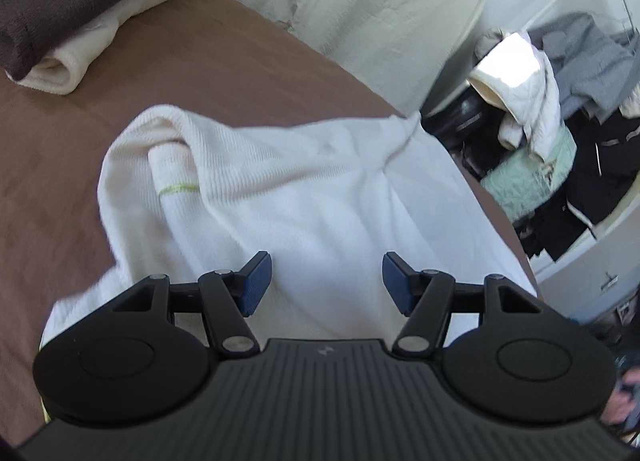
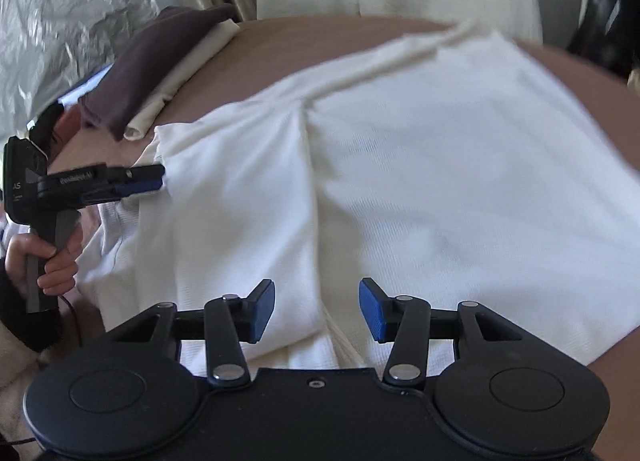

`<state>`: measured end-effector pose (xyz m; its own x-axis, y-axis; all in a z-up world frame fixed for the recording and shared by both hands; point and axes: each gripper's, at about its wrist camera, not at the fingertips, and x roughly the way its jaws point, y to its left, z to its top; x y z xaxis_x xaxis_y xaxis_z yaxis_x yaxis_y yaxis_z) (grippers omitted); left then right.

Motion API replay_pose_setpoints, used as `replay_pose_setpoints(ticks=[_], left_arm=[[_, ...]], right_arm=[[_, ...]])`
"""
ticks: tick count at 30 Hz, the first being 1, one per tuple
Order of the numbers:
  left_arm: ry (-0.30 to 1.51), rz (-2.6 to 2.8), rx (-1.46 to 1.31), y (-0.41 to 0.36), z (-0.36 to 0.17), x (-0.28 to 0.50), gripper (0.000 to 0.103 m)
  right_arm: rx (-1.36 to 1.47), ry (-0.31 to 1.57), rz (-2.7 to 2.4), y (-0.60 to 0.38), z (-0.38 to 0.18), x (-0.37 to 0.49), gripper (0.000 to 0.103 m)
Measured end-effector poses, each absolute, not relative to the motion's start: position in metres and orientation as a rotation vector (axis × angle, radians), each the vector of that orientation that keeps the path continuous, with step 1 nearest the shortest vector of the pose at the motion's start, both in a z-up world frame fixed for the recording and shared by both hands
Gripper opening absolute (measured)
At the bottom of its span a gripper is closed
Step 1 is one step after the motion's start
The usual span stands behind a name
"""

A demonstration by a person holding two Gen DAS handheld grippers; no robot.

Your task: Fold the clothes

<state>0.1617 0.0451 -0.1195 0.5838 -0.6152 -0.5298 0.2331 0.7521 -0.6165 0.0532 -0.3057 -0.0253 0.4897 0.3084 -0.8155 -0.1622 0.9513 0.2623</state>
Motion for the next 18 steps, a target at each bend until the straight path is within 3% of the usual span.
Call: replay_pose_setpoints(ticks=[2,6,7,8,9,10,11,16,18], left_arm=[[0.817,-0.515,-0.517,0.04,-0.123,0.174,0.066],[0.838,-0.497,-0.48,0.025,-0.134,0.192,0.064],[0.825,-0.491,-0.451,0.02,-0.133,0.193,0.053],[0.813,-0.484,-0.413,0.015,-0.132,0.194,0.017],[0.803,-0.476,-0.349,0.009,-0.129,0.194,0.003],[0.791,-0.47,-0.3,0.004,-0.124,0.196,0.003],[0.774,-0.464,-0.282,0.003,-0.118,0.198,0.001],[0.662,-0.381,-0.25,0.013,-0.084,0.218,0.001],[0.628,-0.33,-0.271,0.026,-0.074,0.233,0.001]], right_arm=[[0.215,1.039,0.305,-0.311,-0.045,0.053,0.052],[0.21,1.024,0.364,-0.306,-0.067,0.047,0.052],[0.199,1.013,0.383,-0.303,-0.069,0.045,0.052],[0.182,0.994,0.41,-0.299,-0.071,0.044,0.051],[0.155,0.978,0.438,-0.297,-0.07,0.041,0.044],[0.112,0.968,0.468,-0.289,-0.068,0.041,0.017],[0.046,0.956,0.484,-0.281,-0.067,0.041,0.01],[-0.077,0.865,0.518,-0.263,-0.038,0.044,0.009],[-0.04,0.874,0.517,-0.262,-0.03,0.055,0.013]])
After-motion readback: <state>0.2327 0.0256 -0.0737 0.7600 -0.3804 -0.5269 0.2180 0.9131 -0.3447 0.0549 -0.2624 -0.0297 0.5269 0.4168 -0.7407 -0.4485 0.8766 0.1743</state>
